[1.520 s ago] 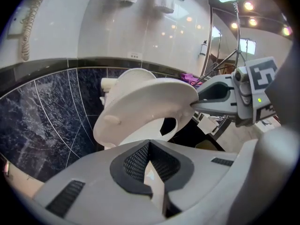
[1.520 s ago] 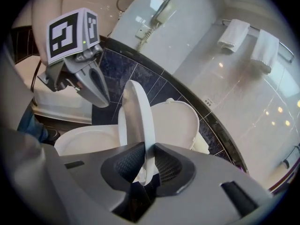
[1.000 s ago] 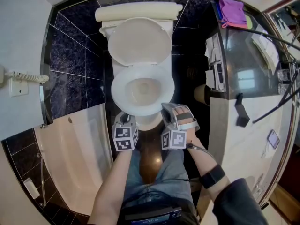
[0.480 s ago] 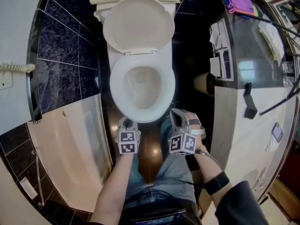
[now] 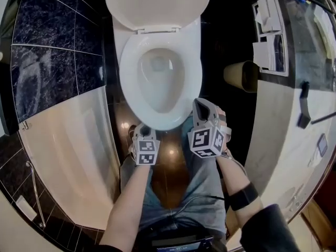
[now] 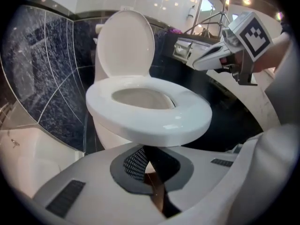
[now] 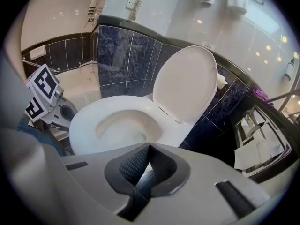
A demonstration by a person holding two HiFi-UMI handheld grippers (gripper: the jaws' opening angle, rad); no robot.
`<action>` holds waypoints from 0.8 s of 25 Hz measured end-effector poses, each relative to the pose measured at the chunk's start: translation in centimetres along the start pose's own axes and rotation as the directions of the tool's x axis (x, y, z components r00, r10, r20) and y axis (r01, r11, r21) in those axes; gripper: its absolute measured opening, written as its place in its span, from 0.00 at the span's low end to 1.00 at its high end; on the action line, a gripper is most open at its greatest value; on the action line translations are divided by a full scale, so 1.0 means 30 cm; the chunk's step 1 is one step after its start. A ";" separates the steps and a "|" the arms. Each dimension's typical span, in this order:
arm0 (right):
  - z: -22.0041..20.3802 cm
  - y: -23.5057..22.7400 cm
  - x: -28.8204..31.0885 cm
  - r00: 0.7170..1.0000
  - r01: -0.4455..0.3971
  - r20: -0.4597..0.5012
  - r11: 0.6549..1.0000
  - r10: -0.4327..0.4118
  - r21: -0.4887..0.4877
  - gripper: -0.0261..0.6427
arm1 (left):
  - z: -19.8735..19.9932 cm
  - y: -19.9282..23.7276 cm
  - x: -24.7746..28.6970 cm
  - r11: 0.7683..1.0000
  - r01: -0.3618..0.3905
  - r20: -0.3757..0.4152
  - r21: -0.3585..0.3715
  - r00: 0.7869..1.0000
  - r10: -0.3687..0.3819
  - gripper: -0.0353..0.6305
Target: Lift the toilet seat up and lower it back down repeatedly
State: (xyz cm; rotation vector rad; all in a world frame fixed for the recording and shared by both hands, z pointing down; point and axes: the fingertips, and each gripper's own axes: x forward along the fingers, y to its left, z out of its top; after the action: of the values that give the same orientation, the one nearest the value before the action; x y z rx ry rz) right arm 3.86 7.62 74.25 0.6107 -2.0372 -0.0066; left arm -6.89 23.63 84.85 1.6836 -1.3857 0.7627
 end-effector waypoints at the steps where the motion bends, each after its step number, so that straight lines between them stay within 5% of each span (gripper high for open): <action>1: -0.011 0.010 0.016 1.000 -0.001 0.000 1.000 0.001 0.012 0.06 | -0.044 0.000 0.020 1.000 0.000 -0.027 0.009 1.000 0.001 0.05; 5: -0.052 0.040 0.062 1.000 -0.008 -0.010 0.999 0.008 0.040 0.06 | -0.154 0.002 0.078 1.000 0.002 -0.075 0.010 0.997 -0.001 0.05; 12: -0.077 0.063 0.107 0.999 -0.013 -0.033 0.997 0.016 0.070 0.06 | -0.049 0.037 0.122 0.999 -0.012 -0.032 -0.036 0.999 0.011 0.05; 20: 0.069 0.024 0.006 1.000 -0.013 0.026 0.994 0.011 0.109 0.06 | 0.135 0.064 -0.058 1.000 -0.023 0.041 -0.002 0.999 0.023 0.05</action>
State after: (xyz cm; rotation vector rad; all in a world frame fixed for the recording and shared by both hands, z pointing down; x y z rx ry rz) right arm 1.79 7.68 73.48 0.6696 -2.0758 0.1055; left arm -9.30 20.81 81.78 1.6937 -1.4359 0.7439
